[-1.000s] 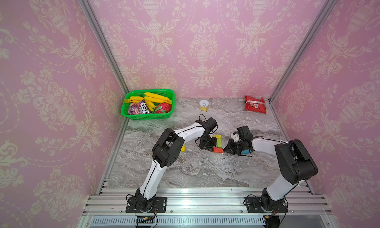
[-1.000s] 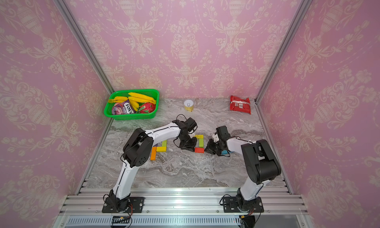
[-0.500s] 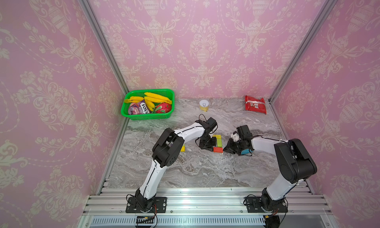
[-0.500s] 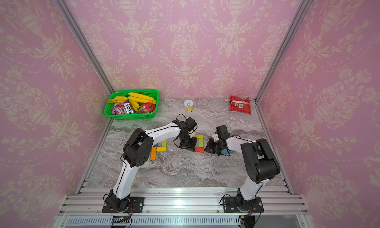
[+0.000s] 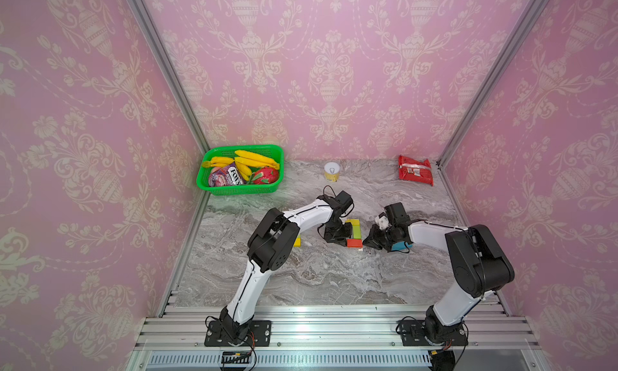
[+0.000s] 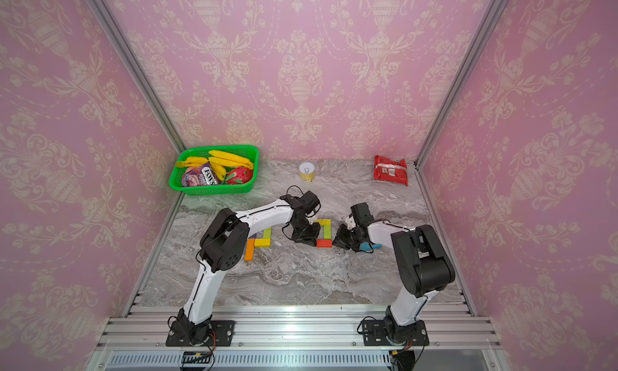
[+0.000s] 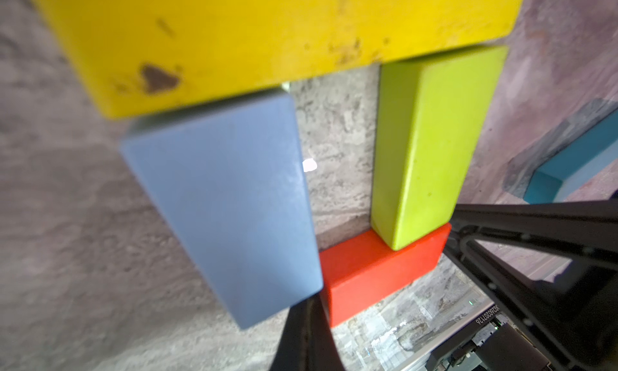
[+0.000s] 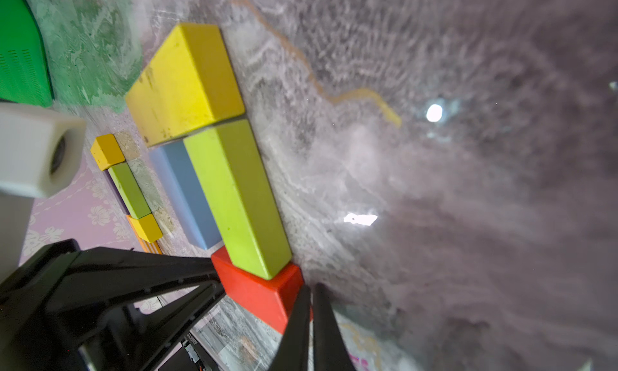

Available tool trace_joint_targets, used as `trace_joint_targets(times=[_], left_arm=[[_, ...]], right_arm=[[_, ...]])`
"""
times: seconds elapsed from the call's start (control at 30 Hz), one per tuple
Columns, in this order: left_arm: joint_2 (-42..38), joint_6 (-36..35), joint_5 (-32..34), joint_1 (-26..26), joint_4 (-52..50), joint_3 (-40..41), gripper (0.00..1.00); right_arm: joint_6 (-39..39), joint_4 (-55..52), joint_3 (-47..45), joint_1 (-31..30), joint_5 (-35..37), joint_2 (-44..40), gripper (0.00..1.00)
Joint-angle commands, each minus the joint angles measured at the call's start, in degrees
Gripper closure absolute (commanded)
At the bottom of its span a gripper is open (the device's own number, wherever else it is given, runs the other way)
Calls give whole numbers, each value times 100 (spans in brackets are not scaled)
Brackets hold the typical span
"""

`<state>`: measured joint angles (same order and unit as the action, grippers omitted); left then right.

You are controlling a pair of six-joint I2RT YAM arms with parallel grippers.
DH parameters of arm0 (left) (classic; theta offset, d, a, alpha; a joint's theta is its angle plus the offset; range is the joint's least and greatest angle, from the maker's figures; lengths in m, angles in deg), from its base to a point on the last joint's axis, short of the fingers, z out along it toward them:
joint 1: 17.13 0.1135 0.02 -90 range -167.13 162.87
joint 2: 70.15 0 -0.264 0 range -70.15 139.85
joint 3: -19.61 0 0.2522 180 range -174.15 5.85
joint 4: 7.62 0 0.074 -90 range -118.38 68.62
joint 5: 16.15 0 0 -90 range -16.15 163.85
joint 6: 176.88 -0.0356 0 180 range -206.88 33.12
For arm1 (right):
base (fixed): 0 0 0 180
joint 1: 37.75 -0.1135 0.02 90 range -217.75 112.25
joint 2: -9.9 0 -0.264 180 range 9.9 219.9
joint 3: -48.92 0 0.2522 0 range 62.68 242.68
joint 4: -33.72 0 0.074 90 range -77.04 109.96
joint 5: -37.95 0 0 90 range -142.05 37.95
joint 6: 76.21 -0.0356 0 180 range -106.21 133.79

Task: Assemble the letter p with building blocks
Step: Assemble the building block at the center of the board.

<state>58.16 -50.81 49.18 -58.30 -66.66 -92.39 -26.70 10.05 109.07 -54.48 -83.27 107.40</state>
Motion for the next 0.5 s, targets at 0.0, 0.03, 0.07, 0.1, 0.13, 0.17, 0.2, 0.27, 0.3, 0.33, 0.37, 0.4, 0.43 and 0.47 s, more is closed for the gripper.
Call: trace_joint_targets(times=[0.0,0.03,0.07,0.1,0.13,0.17,0.2,0.27,0.3,0.33,0.37,0.4,0.43,0.47], left_arm=[[86,58,4,-23,231,-152,100],[89,64,8,-23,230,-152,100],[89,59,2,-23,230,-152,100],[88,59,0,-23,230,-153,100],[89,58,5,-23,226,-153,100],[88,58,3,-23,227,-157,100],[82,53,1,-23,222,-161,100],[78,50,12,-23,218,-159,100],[77,49,8,-26,215,-157,100],[84,49,14,-23,223,-155,100],[80,53,6,-24,221,-154,100],[72,49,5,-23,219,-161,100],[79,55,-2,-23,224,-145,100],[64,66,3,-28,230,-131,100]], right_arm=[[39,-82,90,-32,-39,143,91],[22,-59,73,-32,-33,145,91],[10,-39,58,-28,-33,146,91],[13,-37,71,-32,-33,152,91],[12,-37,78,-31,-42,177,91],[24,-37,88,-31,-52,181,91],[15,-37,85,-26,-51,185,91],[23,-36,98,-33,-51,185,91],[17,-36,98,-34,-42,183,91],[24,-37,98,-27,-40,185,91],[18,-44,98,-26,-49,191,91],[18,-46,98,-32,-34,185,91],[22,-35,93,-32,-38,188,91],[23,-41,92,-34,-33,184,91]])
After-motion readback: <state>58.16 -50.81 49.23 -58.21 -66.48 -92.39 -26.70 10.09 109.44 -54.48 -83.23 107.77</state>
